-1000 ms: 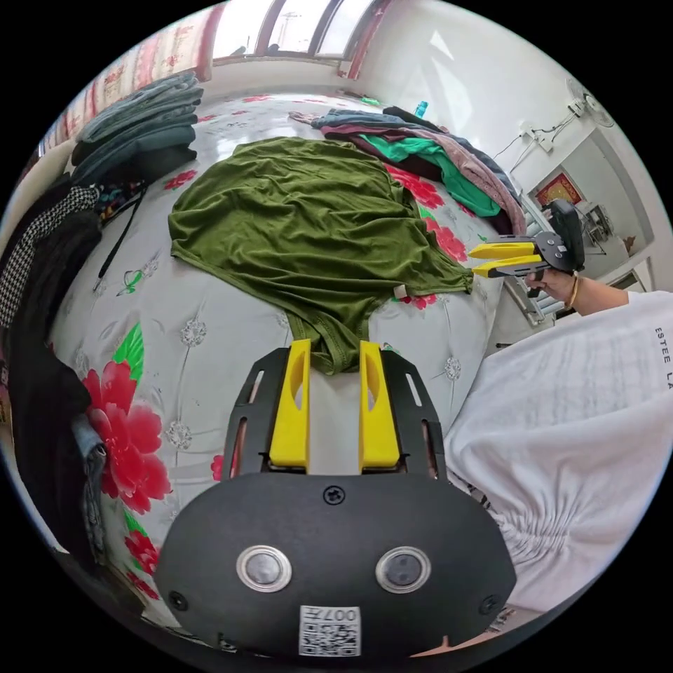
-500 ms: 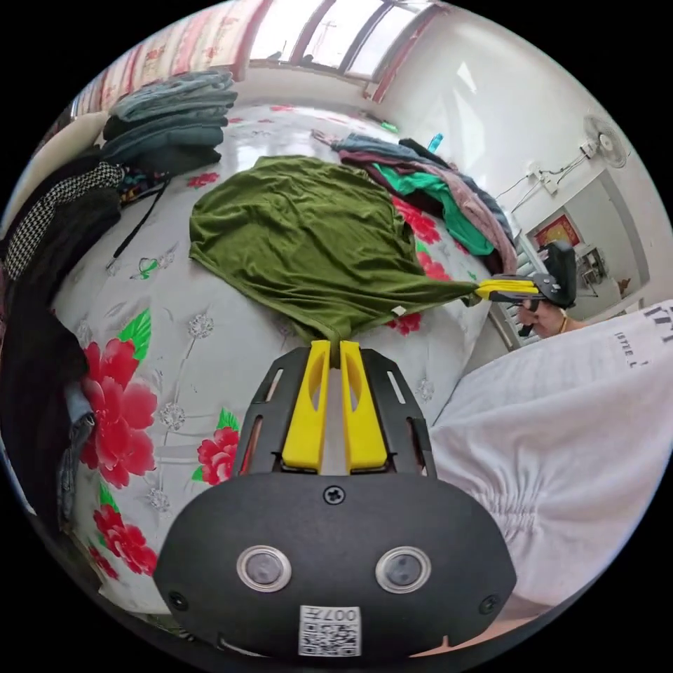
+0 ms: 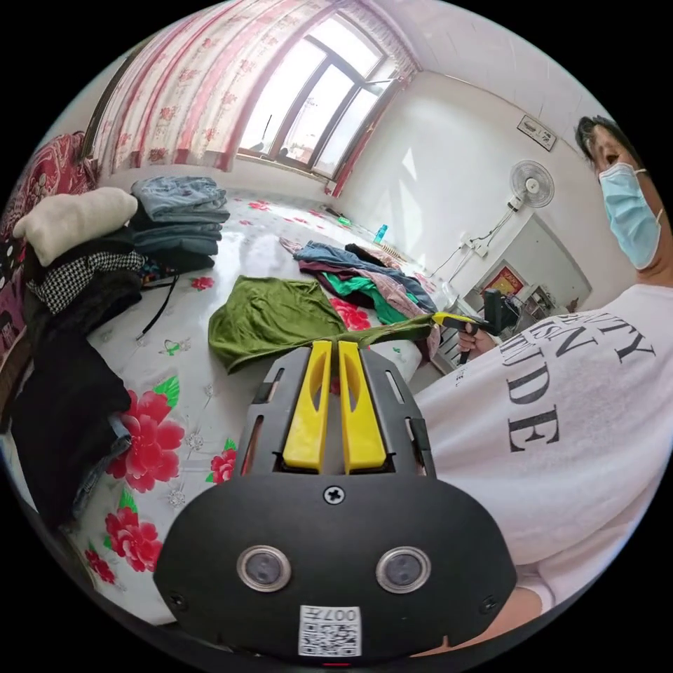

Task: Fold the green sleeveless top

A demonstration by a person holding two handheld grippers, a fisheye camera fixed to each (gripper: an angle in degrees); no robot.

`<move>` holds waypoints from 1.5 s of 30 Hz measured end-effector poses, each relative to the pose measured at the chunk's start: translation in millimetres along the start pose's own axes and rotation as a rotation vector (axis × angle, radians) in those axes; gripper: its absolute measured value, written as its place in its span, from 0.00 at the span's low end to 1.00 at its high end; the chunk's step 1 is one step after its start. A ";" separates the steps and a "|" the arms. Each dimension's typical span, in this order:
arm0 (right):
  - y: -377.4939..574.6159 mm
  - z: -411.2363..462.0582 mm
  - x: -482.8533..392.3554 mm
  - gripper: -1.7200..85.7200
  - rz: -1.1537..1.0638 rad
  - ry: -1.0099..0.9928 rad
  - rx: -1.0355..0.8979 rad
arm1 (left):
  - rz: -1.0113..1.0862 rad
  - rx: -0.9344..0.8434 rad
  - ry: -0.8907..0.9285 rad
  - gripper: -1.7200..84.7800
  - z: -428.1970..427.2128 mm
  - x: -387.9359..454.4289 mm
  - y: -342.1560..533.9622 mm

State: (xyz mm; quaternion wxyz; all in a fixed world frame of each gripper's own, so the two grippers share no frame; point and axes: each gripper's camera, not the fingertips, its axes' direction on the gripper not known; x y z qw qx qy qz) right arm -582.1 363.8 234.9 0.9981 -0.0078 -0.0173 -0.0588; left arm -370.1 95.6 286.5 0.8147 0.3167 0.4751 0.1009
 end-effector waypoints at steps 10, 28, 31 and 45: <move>-28.0 -211.1 -107.4 0.02 -0.270 -0.103 0.545 | 0.149 0.418 0.124 0.01 -155.7 68.7 -44.1; -55.9 -305.5 -258.5 0.02 -0.512 0.191 0.723 | 0.430 0.806 -0.091 0.01 -286.2 178.8 -34.1; -84.1 -286.6 -246.7 0.02 -0.483 0.217 0.674 | 0.397 0.782 -0.188 0.01 -272.5 165.7 -62.2; -218.1 75.8 -30.8 0.04 -0.103 0.465 0.153 | -0.369 0.244 -0.221 0.05 8.4 -142.3 -196.1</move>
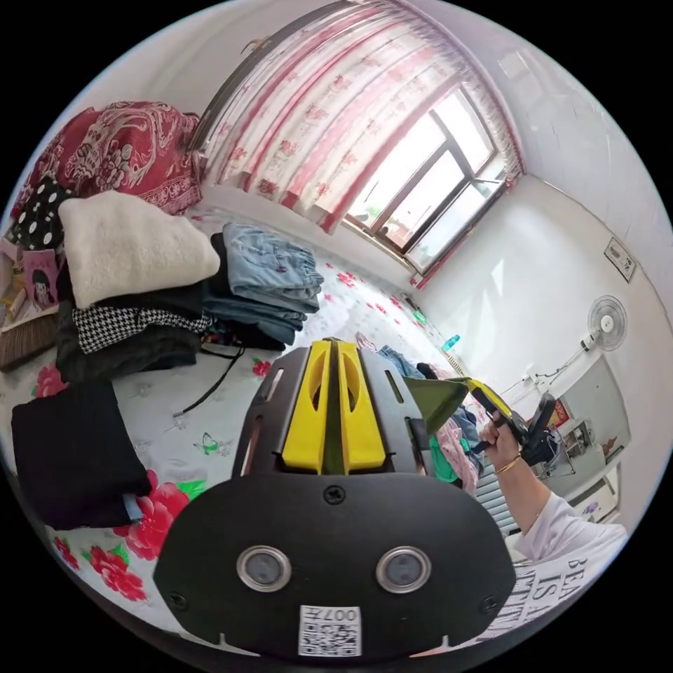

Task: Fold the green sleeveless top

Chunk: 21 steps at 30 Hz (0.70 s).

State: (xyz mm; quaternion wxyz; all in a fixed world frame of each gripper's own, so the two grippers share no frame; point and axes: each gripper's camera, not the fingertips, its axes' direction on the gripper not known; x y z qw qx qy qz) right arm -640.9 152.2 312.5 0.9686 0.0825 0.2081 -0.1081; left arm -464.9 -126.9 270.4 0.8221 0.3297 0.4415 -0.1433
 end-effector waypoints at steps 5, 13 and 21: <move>64.5 100.5 30.4 0.07 0.100 0.039 -0.236 | 0.020 -0.078 -0.086 0.11 34.1 -34.4 19.7; 238.5 95.5 0.2 0.08 0.186 -0.124 -0.436 | 0.048 -0.371 -0.241 0.11 36.3 -67.2 156.2; 322.7 71.5 -97.6 0.10 0.097 -0.291 -0.581 | -0.103 -0.542 -0.231 0.14 17.7 -50.9 270.3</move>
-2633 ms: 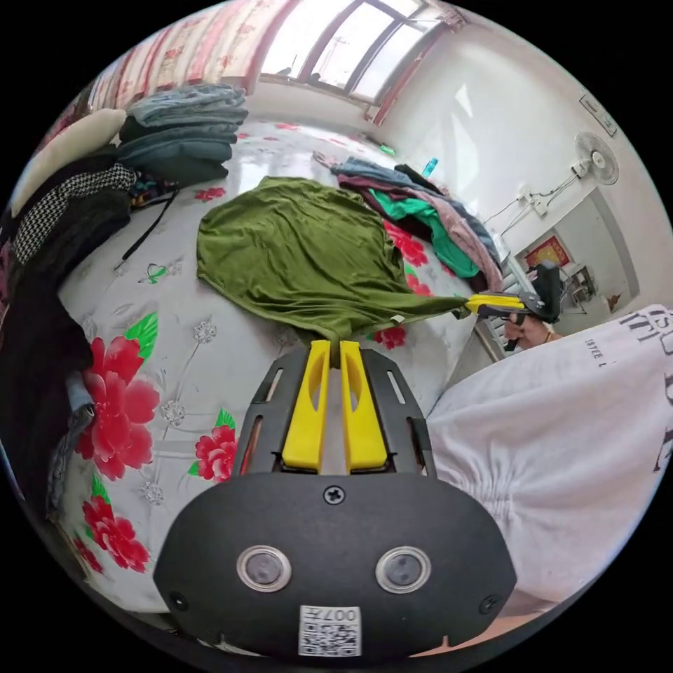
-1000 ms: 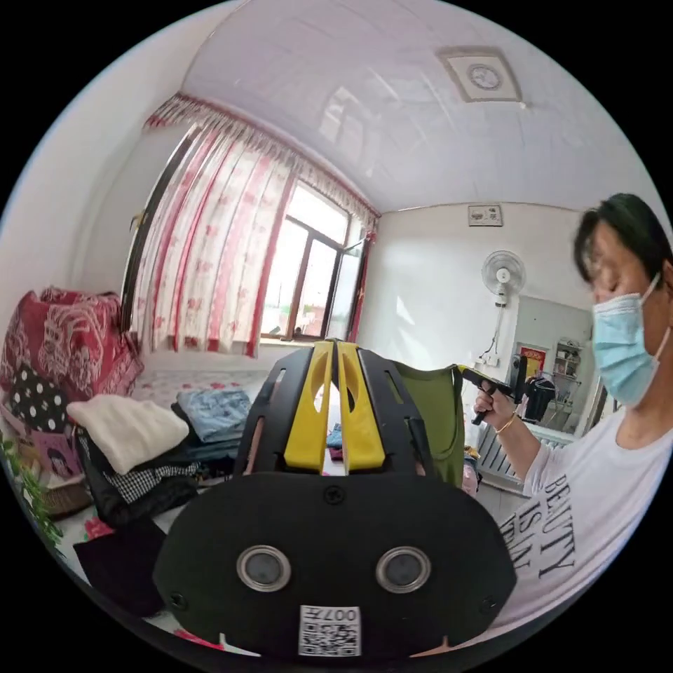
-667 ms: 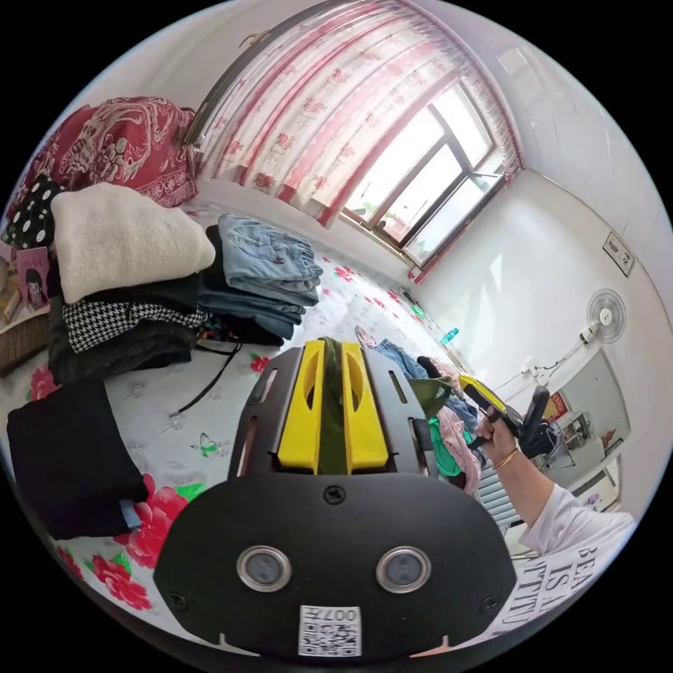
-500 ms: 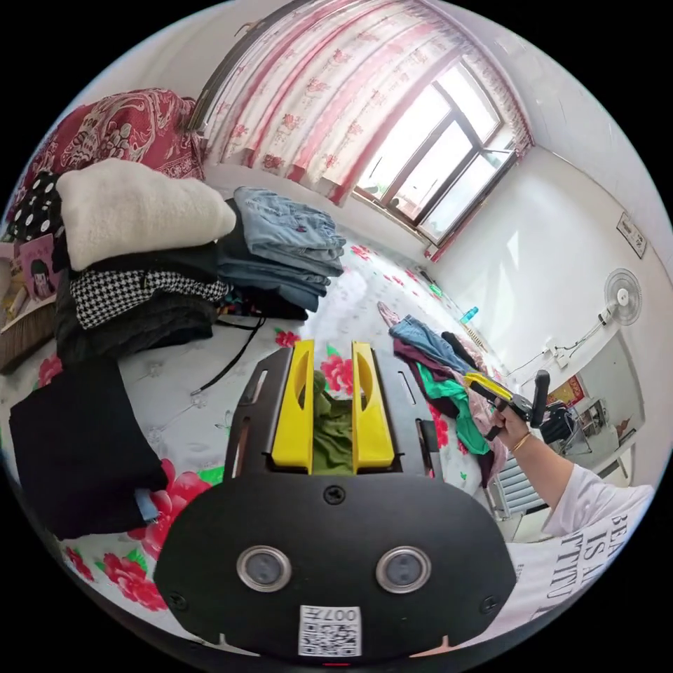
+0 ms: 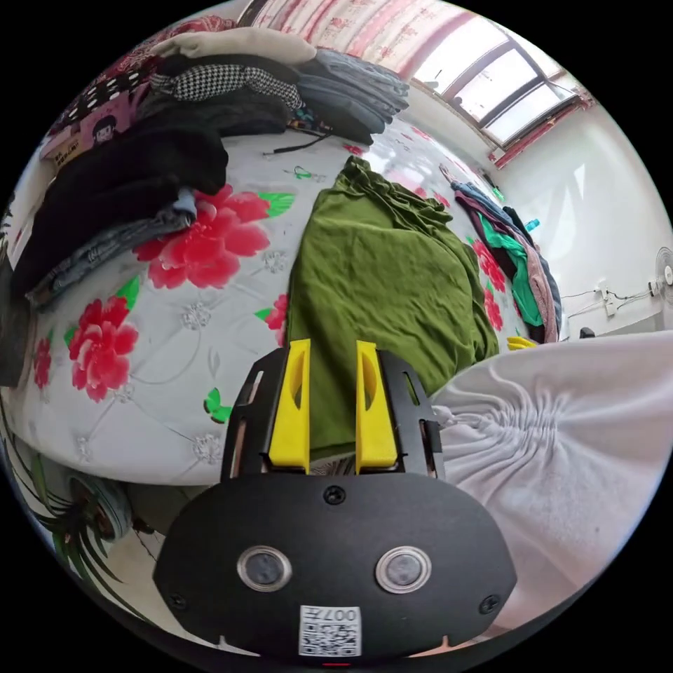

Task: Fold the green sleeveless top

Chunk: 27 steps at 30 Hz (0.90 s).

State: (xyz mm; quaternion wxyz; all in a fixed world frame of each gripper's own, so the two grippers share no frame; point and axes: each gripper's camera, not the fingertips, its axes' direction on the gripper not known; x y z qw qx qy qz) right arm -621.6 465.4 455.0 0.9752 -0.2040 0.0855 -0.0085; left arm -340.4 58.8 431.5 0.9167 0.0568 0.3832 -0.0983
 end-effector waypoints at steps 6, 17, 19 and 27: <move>-16.0 44.3 -26.0 0.06 -0.087 0.017 -0.103 | 0.084 -0.056 -0.107 0.10 26.8 22.4 -13.7; -48.0 -20.8 12.2 0.05 0.043 0.277 0.137 | 0.077 0.105 -0.117 0.07 5.8 56.7 -102.8; -33.1 -23.1 4.3 0.06 0.006 0.273 0.137 | 0.072 0.150 -0.121 0.08 -8.1 56.7 -91.8; 20.4 31.0 -8.4 0.09 0.009 0.184 -0.038 | -0.012 0.020 -0.181 0.11 2.9 27.8 -44.2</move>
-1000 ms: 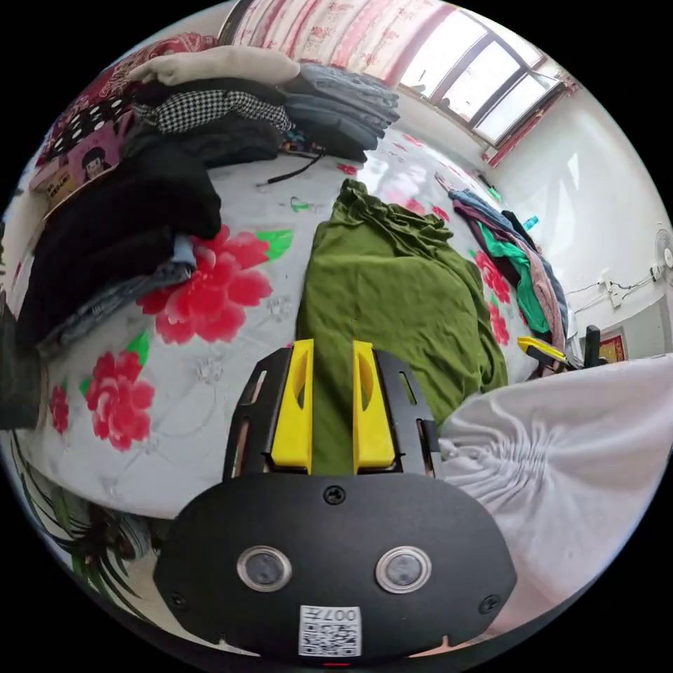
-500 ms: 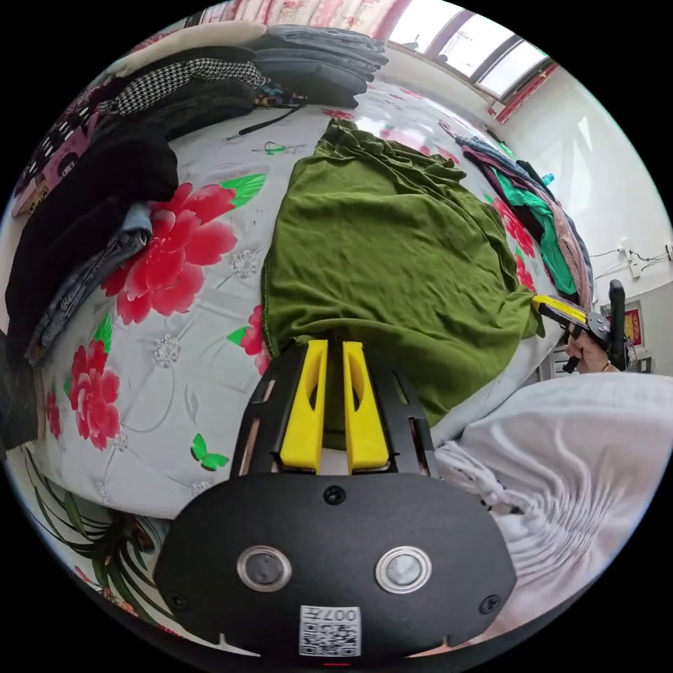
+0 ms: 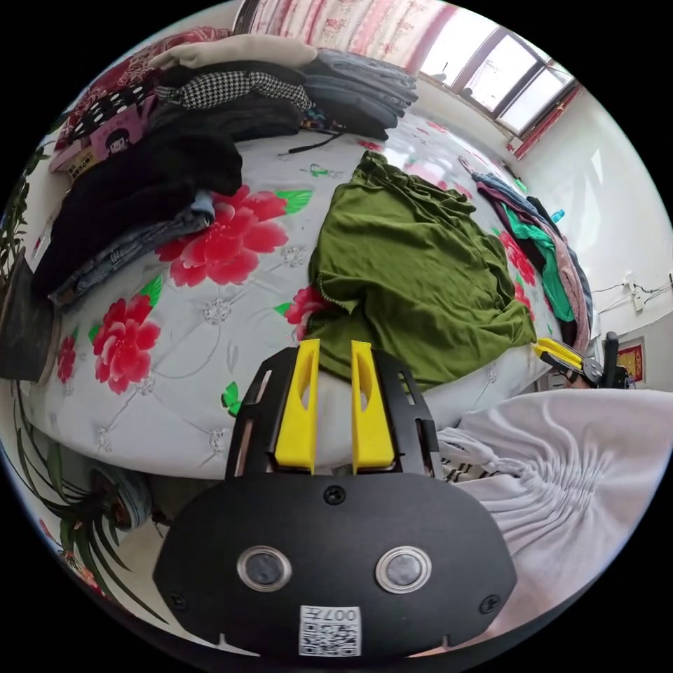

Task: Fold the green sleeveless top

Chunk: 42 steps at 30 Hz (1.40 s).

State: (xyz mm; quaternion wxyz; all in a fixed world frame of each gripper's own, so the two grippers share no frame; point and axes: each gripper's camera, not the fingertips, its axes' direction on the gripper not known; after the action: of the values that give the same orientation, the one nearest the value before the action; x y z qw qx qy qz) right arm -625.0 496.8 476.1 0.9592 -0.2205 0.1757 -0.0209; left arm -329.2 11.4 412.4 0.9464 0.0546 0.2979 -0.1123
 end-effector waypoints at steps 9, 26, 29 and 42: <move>-34.2 -11.1 -2.3 0.03 -0.043 -0.086 -0.015 | -0.015 -0.084 -0.043 0.01 21.5 15.1 -43.3; -91.4 -94.9 120.4 0.07 0.304 -0.212 0.189 | -0.200 0.119 0.135 0.01 -48.3 -23.7 -99.4; -80.4 -75.1 102.9 0.08 0.270 -0.152 0.173 | -0.171 0.114 0.159 0.01 -41.6 -14.7 -88.6; -122.3 14.0 2.7 0.08 -0.095 0.058 0.022 | -0.197 0.106 0.170 0.01 -42.0 -24.6 -61.0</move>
State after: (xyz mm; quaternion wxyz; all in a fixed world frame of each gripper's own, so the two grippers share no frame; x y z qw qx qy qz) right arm -613.0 392.0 539.6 0.9540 -0.2171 0.1927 -0.0746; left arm -386.9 -36.1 390.1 0.8979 0.0841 0.3747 -0.2150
